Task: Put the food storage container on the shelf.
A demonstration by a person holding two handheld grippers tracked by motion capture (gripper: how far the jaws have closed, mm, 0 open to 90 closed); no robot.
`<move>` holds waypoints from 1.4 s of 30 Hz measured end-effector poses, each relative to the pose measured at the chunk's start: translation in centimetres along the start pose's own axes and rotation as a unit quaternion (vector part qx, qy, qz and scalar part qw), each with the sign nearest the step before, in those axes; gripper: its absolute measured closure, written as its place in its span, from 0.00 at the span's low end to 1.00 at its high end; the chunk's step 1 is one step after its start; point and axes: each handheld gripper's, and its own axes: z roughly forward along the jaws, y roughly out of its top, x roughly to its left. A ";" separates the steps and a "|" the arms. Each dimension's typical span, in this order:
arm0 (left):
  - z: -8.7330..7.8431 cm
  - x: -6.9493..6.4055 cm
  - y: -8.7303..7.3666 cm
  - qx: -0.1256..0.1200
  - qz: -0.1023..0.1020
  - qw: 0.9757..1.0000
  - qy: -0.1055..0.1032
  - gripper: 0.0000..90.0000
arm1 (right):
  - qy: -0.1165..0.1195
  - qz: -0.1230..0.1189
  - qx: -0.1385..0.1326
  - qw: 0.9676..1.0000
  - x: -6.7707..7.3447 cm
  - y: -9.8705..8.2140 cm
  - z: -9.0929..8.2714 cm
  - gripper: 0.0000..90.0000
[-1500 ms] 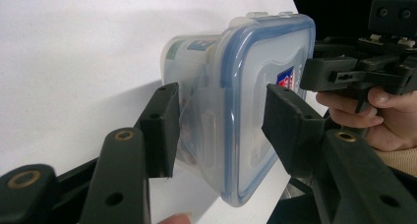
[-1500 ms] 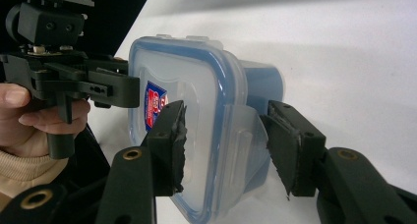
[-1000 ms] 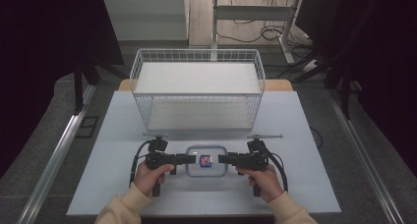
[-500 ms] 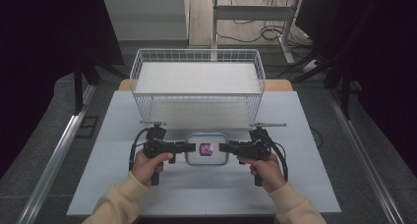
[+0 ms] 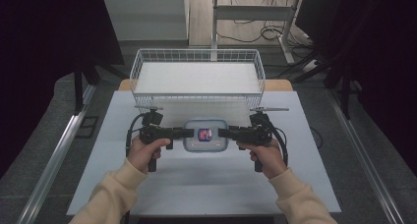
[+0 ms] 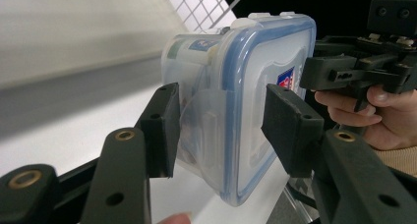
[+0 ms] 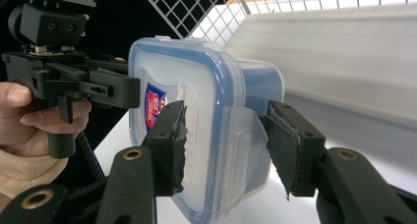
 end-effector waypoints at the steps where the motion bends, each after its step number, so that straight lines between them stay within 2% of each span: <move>1: -0.1 -0.1 0.2 -0.002 0.000 1.000 0.000 0.56 | 0.001 -0.001 -0.001 1.000 0.1 0.2 0.0 0.56; 12: -0.6 -0.2 1.6 -0.010 0.008 1.000 -0.003 0.56 | -0.001 -0.017 -0.005 1.000 0.5 2.0 -0.1 0.57; 19: -1.2 -0.5 3.2 -0.019 0.016 1.000 0.000 0.56 | 0.001 -0.024 -0.012 1.000 0.7 3.5 -0.1 0.57; 27: -1.6 -0.5 6.4 -0.029 0.025 0.999 -0.004 0.56 | -0.002 -0.040 -0.017 0.999 0.9 6.8 -0.3 0.57; 42: -2.1 1.1 13.0 -0.031 0.030 0.999 -0.001 0.56 | -0.002 -0.049 -0.022 0.999 -0.2 13.3 1.2 0.57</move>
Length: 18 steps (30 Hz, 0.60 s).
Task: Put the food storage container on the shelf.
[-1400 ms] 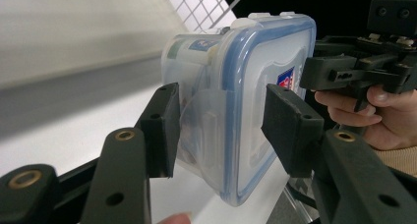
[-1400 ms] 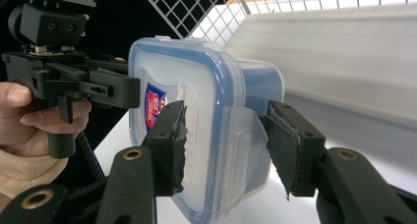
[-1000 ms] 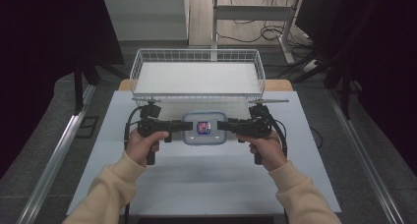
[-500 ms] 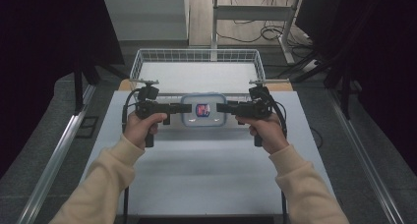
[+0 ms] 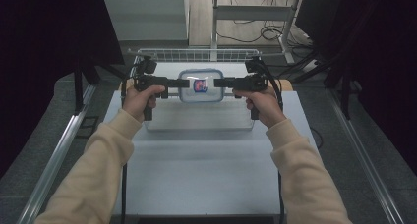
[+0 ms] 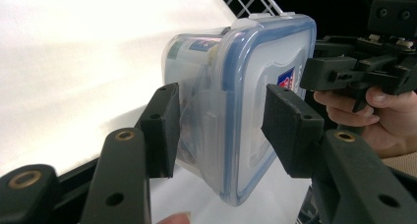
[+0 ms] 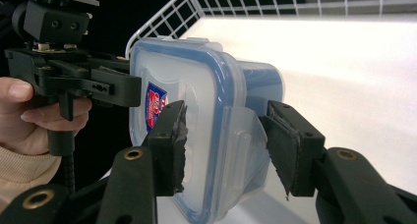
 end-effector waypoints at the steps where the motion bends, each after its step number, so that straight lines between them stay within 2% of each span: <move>1: 0.0 0.2 0.6 0.003 0.002 1.000 0.002 0.56 | 0.001 0.001 -0.001 1.000 -0.2 0.3 0.1 0.57; 6: 0.6 1.2 2.4 0.010 -0.005 1.000 0.007 0.56 | 0.007 0.013 0.001 1.000 -1.6 2.1 1.1 0.57; 11: 1.5 2.3 3.5 0.010 -0.024 1.000 0.014 0.56 | 0.011 0.032 0.012 0.999 -3.3 3.2 2.2 0.56; 16: 1.7 3.3 3.8 0.005 -0.047 0.999 0.001 0.56 | 0.014 0.054 0.011 0.998 -4.2 3.7 2.9 0.56; 18: 1.9 3.8 3.8 0.002 -0.069 0.998 -0.007 0.56 | 0.012 0.063 0.015 0.998 -4.4 3.8 3.1 0.55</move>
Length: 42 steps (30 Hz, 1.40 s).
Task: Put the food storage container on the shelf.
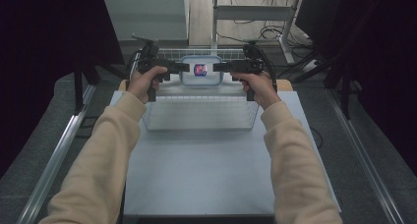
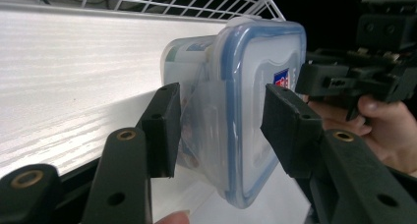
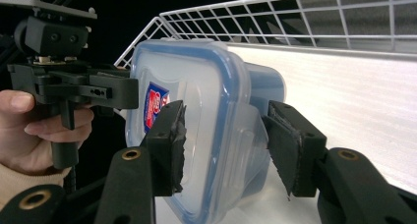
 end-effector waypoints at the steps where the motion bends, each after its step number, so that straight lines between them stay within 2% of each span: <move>1: 0.1 0.3 0.1 0.000 -0.009 1.000 -0.001 0.56 | -0.001 0.007 0.004 1.000 -0.1 0.1 0.2 0.54; 4: 0.4 0.7 0.3 -0.002 -0.029 1.000 -0.005 0.56 | -0.006 0.045 0.013 0.999 -0.5 0.5 0.6 0.53; 7: 0.6 1.3 0.5 -0.003 -0.052 0.999 -0.011 0.55 | -0.006 0.070 0.014 0.997 -0.9 0.7 0.8 0.53; 11: 1.4 1.5 0.6 0.007 -0.064 0.998 -0.002 0.46 | -0.008 0.106 0.019 0.994 -1.6 0.7 1.3 0.50; 16: 1.5 1.8 0.6 0.004 -0.072 0.997 -0.010 0.46 | -0.009 0.116 0.013 0.993 -1.7 0.7 1.3 0.50; 17: 1.5 1.7 0.5 0.005 -0.069 0.998 -0.009 0.44 | -0.015 0.114 0.012 0.993 -1.5 0.6 1.3 0.47; 18: 1.5 1.6 0.5 0.002 -0.066 0.998 -0.004 0.41 | -0.021 0.113 0.009 0.993 -1.4 0.6 1.3 0.41; 20: 1.3 1.1 0.3 -0.016 -0.054 0.998 0.003 0.33 | -0.036 0.097 -0.003 0.995 -1.1 0.5 1.2 0.25; 21: 1.0 0.8 0.2 -0.023 -0.044 0.999 0.005 0.29 | -0.034 0.091 -0.014 0.995 -0.9 0.5 0.9 0.22; 23: 0.3 -0.1 -0.3 -0.039 -0.020 0.999 0.013 0.25 | -0.032 0.070 -0.038 0.996 -0.2 0.4 0.2 0.18; 25: -0.7 -1.1 -1.0 -0.049 0.009 0.998 0.029 0.23 | -0.021 0.036 -0.051 0.998 0.8 0.0 -0.7 0.17; 26: -1.0 -1.4 -1.4 -0.053 0.016 0.998 0.035 0.22 | -0.022 0.021 -0.051 0.998 1.2 -0.2 -1.1 0.17; 27: -1.6 -1.9 -2.1 -0.054 0.032 0.997 0.044 0.22 | -0.023 0.009 -0.051 0.998 1.5 -0.4 -1.4 0.17; 28: -1.9 -2.2 -2.6 -0.057 0.040 0.996 0.051 0.22 | -0.027 -0.014 -0.045 0.999 2.0 -0.8 -2.0 0.17; 29: -2.3 -2.6 -3.3 -0.059 0.054 0.995 0.066 0.21 | -0.033 -0.026 -0.043 0.998 2.2 -1.1 -2.4 0.17; 30: -2.8 -3.1 -4.3 -0.062 0.072 0.992 0.078 0.20 | -0.039 -0.040 -0.042 0.998 2.6 -1.6 -2.9 0.17; 33: -3.9 -3.9 -6.7 -0.062 0.104 0.989 0.082 0.20 | -0.054 -0.071 -0.044 0.995 3.2 -3.4 -4.5 0.17; 35: -4.7 -4.2 -8.6 -0.061 0.123 0.987 0.085 0.20 | -0.056 -0.082 -0.046 0.994 3.4 -4.7 -5.4 0.17; 38: -5.5 -4.6 -11.9 -0.065 0.142 0.983 0.093 0.22 | -0.074 -0.106 -0.047 0.990 3.7 -7.4 -6.8 0.17; 40: -5.6 -4.6 -14.0 -0.057 0.154 0.982 0.096 0.22 | -0.090 -0.119 -0.046 0.988 3.7 -9.4 -7.6 0.18; 42: -5.4 -4.4 -15.9 -0.046 0.160 0.981 0.095 0.22 | -0.099 -0.138 -0.043 0.985 3.8 -11.6 -8.3 0.18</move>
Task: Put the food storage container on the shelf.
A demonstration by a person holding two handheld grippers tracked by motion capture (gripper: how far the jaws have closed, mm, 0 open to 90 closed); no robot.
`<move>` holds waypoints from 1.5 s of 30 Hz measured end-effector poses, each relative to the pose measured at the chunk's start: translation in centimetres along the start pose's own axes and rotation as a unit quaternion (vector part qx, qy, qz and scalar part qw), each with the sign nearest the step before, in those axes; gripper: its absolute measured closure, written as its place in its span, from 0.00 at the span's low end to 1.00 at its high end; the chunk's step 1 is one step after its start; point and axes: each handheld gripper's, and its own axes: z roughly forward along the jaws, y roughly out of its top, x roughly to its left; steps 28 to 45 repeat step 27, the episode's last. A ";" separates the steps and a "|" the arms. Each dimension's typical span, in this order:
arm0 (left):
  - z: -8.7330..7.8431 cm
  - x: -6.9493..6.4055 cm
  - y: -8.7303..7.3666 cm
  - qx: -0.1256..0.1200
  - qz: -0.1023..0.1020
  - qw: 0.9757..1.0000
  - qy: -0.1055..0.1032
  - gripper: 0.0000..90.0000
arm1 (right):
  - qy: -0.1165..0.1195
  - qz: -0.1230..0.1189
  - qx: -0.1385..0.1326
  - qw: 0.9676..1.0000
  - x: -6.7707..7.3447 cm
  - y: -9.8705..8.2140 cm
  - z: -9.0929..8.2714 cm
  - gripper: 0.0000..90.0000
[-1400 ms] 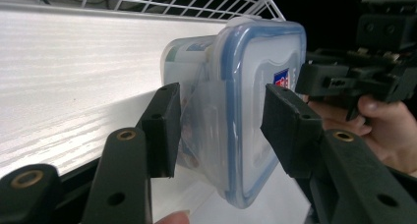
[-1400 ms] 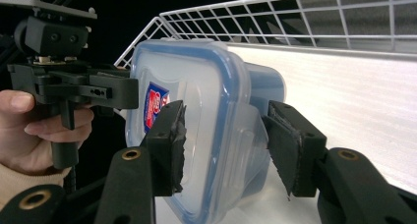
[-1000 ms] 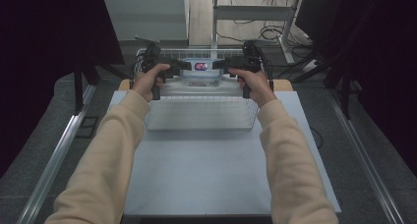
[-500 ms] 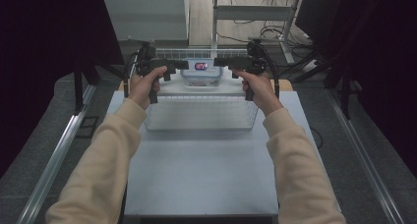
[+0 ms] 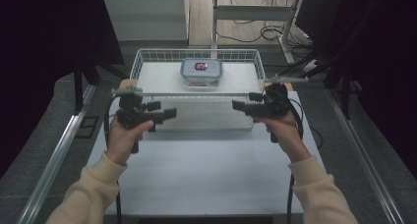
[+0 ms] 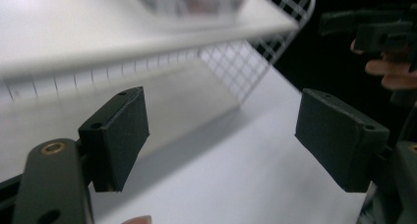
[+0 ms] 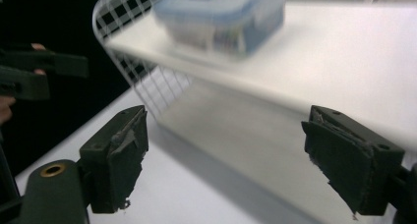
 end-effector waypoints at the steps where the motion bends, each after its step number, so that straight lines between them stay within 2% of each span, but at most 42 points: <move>1: 0.0 -0.2 -1.0 0.007 0.006 1.000 -0.002 0.22 | -0.001 -0.010 0.001 1.000 0.2 -1.1 -0.5 0.18; 4: 0.3 -0.4 -4.0 0.016 0.021 1.000 0.003 0.22 | 0.001 -0.030 0.005 1.000 0.6 -4.2 -1.9 0.18; 7: 0.7 -0.3 -6.6 0.033 0.020 0.999 0.006 0.22 | 0.003 -0.024 0.003 1.000 0.4 -7.1 -2.9 0.18; 11: 1.3 0.0 -8.9 0.059 0.011 0.998 0.009 0.22 | -0.009 -0.013 0.015 1.000 -0.1 -10.7 -3.2 0.20; 13: 1.6 0.4 -9.9 0.073 0.000 0.997 0.009 0.22 | -0.014 -0.010 0.052 0.998 -0.4 -12.1 -2.8 0.20; 15: 1.9 0.7 -10.9 0.089 -0.005 0.996 0.018 0.23 | -0.028 -0.004 0.073 0.997 -0.7 -13.3 -2.3 0.21; 18: 2.1 1.2 -11.9 0.107 -0.010 0.994 0.021 0.23 | -0.036 0.003 0.110 0.993 -1.0 -14.6 -1.4 0.21; 22: 2.5 1.3 -12.1 0.113 -0.006 0.993 0.033 0.24 | -0.035 0.003 0.119 0.992 -1.0 -14.9 -0.9 0.21; 26: 2.6 1.1 -12.2 0.114 0.001 0.993 0.032 0.24 | -0.035 -0.007 0.112 0.993 -0.7 -14.8 -1.0 0.20; 45: 2.6 1.2 -12.3 0.112 0.003 0.993 0.030 0.24 | -0.036 -0.007 0.110 0.993 -0.7 -14.8 -1.0 0.20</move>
